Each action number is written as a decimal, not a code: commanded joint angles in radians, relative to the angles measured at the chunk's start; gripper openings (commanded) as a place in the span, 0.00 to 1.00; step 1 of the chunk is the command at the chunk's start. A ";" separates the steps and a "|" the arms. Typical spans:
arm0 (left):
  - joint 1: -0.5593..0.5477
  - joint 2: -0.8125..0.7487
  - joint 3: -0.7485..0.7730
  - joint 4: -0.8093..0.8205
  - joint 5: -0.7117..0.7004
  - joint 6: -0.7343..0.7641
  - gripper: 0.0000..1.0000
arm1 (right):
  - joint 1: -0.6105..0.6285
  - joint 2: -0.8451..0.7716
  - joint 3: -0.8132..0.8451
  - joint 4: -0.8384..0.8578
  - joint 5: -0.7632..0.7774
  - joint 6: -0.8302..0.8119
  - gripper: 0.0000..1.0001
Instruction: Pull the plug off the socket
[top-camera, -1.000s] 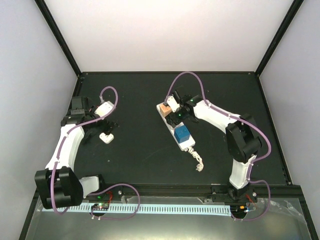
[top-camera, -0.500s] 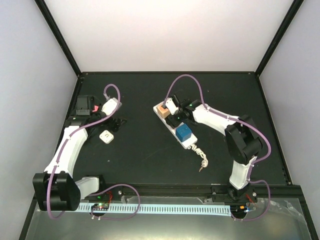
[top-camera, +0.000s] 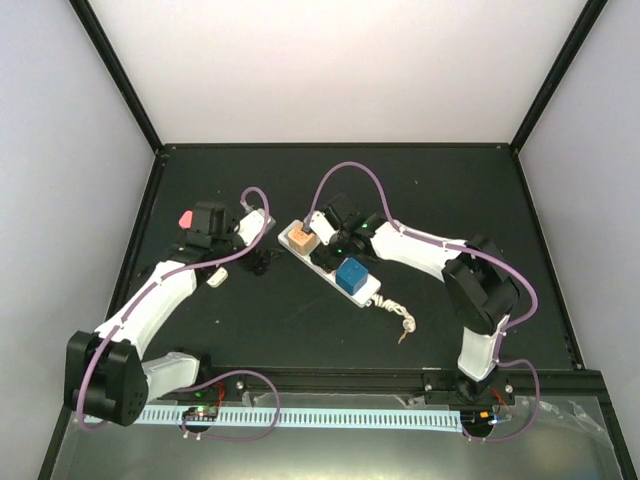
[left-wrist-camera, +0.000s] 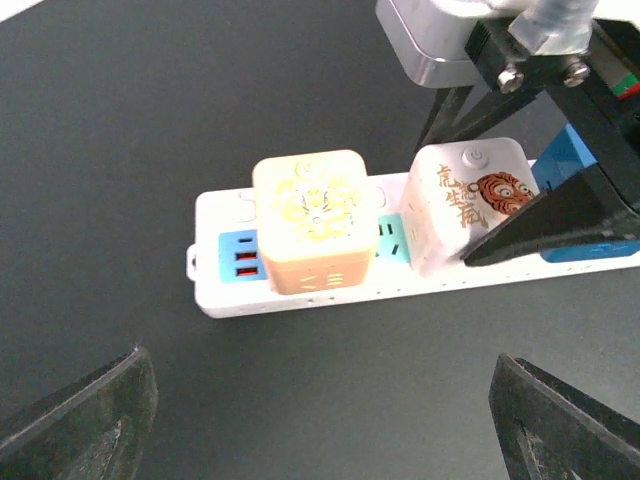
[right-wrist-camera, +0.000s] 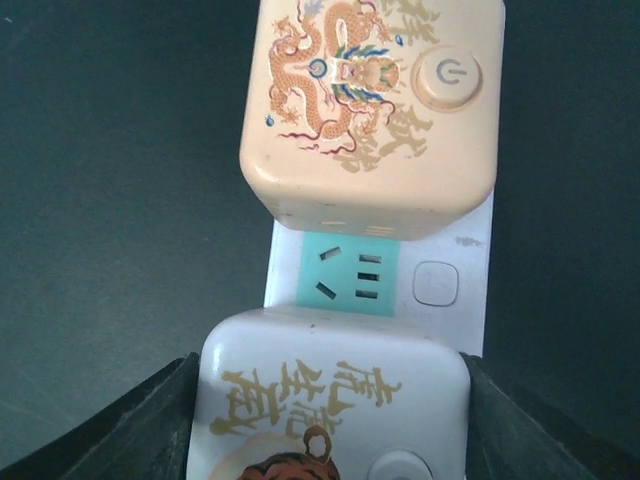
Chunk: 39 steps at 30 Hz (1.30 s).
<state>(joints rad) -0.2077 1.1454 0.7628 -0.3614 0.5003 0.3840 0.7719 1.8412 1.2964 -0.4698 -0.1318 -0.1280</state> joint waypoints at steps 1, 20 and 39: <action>-0.056 0.056 -0.011 0.106 -0.069 -0.065 0.93 | 0.015 -0.041 -0.057 0.062 -0.053 0.015 0.80; -0.161 0.336 0.107 0.166 -0.159 -0.142 0.93 | -0.025 -0.119 -0.222 0.251 -0.061 -0.015 0.81; -0.216 0.473 0.242 0.091 -0.196 -0.140 0.67 | -0.025 -0.077 -0.244 0.276 -0.057 0.007 0.64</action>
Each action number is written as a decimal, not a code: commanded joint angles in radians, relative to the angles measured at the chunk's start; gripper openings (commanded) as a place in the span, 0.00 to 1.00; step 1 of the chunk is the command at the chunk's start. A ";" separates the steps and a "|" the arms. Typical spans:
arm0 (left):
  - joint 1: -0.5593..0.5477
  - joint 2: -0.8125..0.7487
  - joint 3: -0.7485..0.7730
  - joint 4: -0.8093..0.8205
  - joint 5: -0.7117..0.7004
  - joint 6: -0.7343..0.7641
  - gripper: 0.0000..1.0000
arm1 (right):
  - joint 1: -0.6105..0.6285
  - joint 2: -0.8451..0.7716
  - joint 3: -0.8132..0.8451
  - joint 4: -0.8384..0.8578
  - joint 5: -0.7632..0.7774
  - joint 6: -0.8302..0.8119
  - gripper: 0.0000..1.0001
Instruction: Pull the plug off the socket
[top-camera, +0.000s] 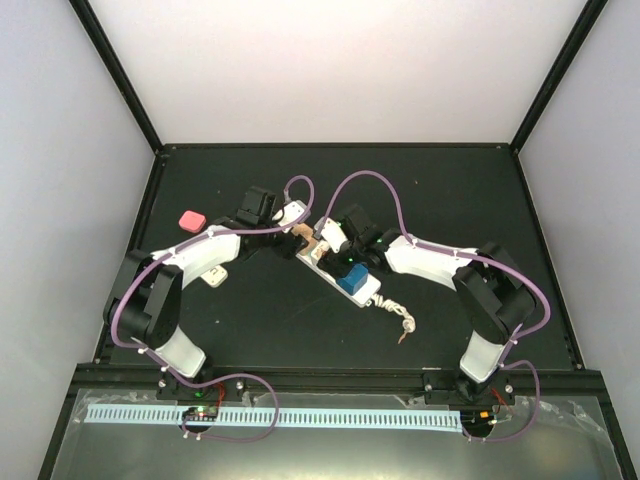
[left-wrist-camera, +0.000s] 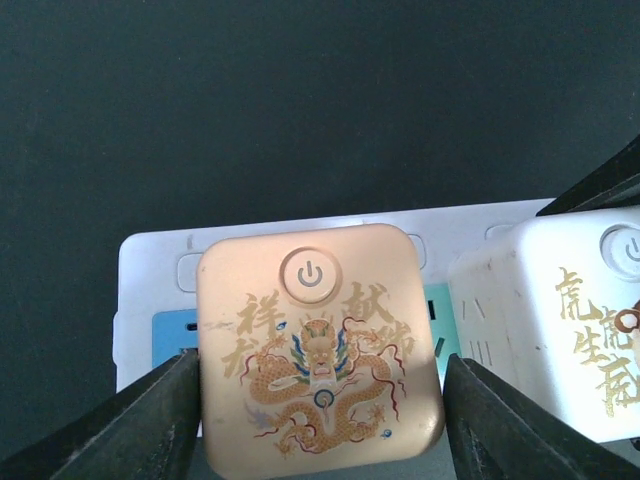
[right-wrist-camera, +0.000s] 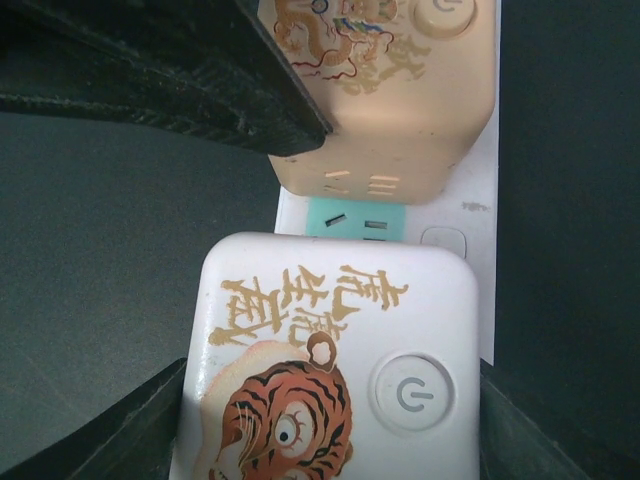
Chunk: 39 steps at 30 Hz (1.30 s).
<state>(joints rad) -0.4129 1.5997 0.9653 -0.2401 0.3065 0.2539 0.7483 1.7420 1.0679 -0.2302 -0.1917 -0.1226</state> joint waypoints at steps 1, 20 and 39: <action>-0.012 0.019 0.040 -0.034 -0.004 -0.010 0.69 | -0.001 0.023 -0.016 0.037 0.004 0.002 0.63; -0.026 0.041 0.072 -0.051 -0.057 -0.022 0.58 | -0.001 0.040 -0.034 0.047 0.030 0.002 0.53; -0.029 -0.064 0.110 -0.071 0.051 -0.048 0.44 | -0.001 0.085 -0.034 0.039 0.071 0.008 0.42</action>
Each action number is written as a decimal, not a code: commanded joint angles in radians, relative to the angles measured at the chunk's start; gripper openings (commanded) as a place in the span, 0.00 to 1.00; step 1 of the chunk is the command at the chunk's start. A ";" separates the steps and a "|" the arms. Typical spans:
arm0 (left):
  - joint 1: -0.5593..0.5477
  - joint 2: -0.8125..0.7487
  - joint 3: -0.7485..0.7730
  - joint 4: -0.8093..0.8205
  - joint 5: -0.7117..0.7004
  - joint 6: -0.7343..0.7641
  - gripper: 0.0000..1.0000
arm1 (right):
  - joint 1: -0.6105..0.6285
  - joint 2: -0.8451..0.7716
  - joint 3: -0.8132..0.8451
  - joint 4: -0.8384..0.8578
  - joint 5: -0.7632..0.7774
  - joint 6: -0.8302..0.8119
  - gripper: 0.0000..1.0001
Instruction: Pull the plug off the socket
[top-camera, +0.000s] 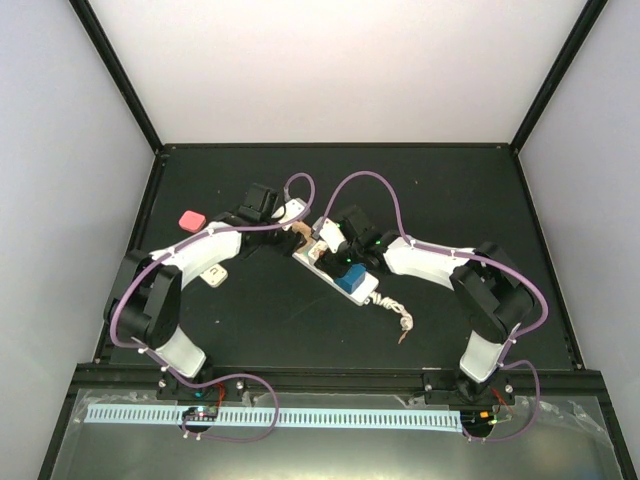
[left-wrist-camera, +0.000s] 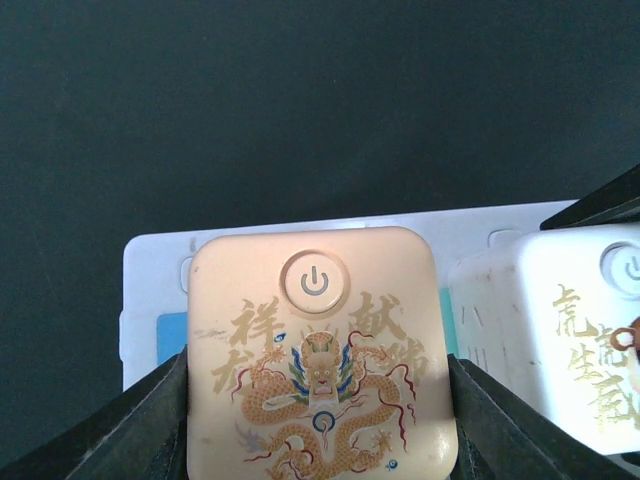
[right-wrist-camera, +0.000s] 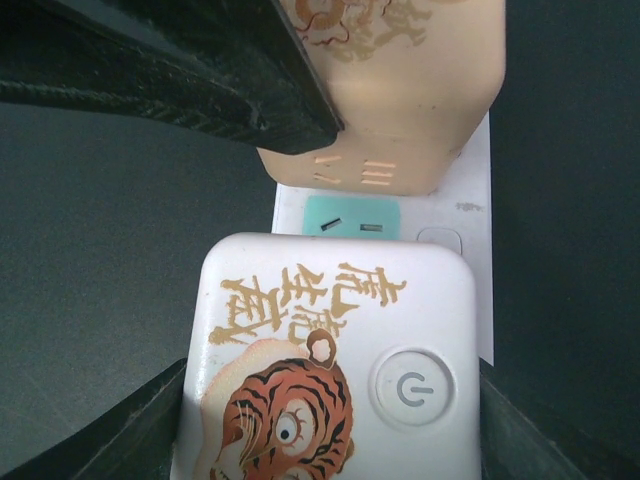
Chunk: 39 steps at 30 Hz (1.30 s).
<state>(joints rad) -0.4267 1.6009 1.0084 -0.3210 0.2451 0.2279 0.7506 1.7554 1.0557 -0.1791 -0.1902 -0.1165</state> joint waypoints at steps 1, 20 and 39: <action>-0.015 -0.069 0.066 0.012 0.112 -0.021 0.44 | -0.005 0.073 -0.021 -0.016 0.072 0.002 0.42; 0.155 -0.169 0.110 -0.182 -0.004 0.111 0.43 | -0.006 0.072 -0.012 -0.026 0.060 0.004 0.42; 0.240 -0.028 0.212 -0.241 -0.509 0.560 0.41 | -0.005 0.065 -0.007 -0.036 0.052 0.000 0.43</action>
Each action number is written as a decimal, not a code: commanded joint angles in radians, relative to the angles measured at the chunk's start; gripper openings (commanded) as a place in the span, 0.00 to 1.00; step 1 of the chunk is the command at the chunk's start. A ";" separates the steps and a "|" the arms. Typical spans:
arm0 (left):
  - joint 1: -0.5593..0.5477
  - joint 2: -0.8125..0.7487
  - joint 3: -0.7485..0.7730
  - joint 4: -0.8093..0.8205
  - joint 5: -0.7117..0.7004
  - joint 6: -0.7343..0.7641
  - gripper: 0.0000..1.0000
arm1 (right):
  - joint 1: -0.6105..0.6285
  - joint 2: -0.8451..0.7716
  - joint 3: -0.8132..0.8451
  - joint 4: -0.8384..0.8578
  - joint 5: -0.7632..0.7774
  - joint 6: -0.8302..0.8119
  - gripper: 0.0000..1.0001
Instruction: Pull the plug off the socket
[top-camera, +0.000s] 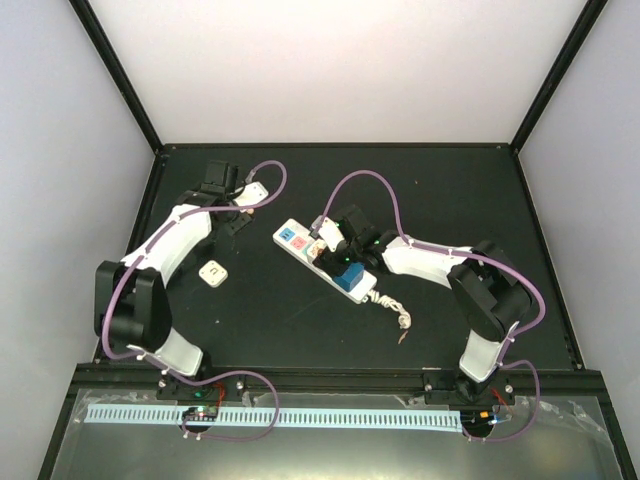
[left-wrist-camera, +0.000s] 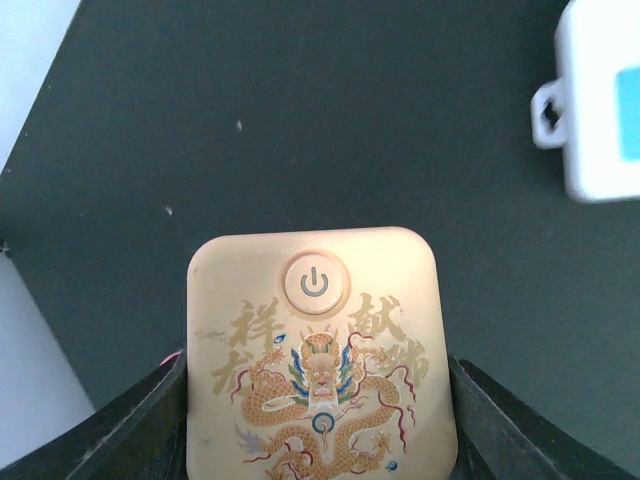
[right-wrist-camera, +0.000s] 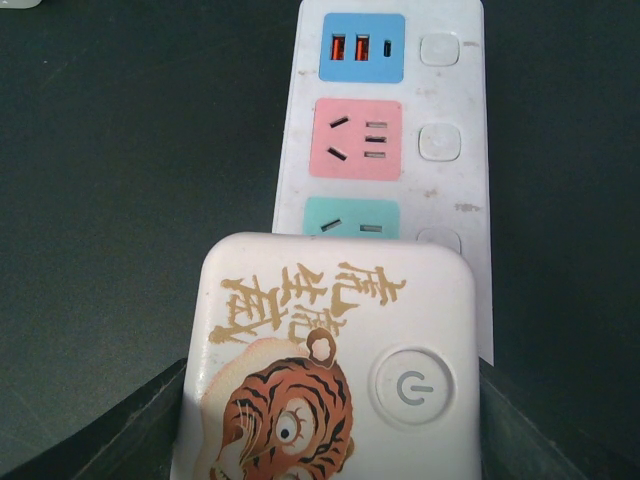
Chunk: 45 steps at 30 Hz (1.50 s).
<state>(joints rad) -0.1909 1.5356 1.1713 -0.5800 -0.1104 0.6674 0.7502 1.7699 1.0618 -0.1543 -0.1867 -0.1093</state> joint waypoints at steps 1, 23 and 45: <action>0.005 0.052 0.049 0.029 -0.181 0.145 0.40 | -0.005 0.051 -0.014 -0.061 0.049 -0.007 0.43; 0.005 0.275 -0.039 0.290 -0.449 0.347 0.41 | -0.005 0.054 -0.011 -0.067 0.045 -0.006 0.44; -0.043 0.333 -0.103 0.401 -0.560 0.381 0.50 | -0.004 0.060 -0.009 -0.067 0.044 -0.003 0.44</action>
<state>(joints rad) -0.2138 1.8355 1.0866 -0.2344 -0.5995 1.0218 0.7502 1.7702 1.0641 -0.1574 -0.1867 -0.1093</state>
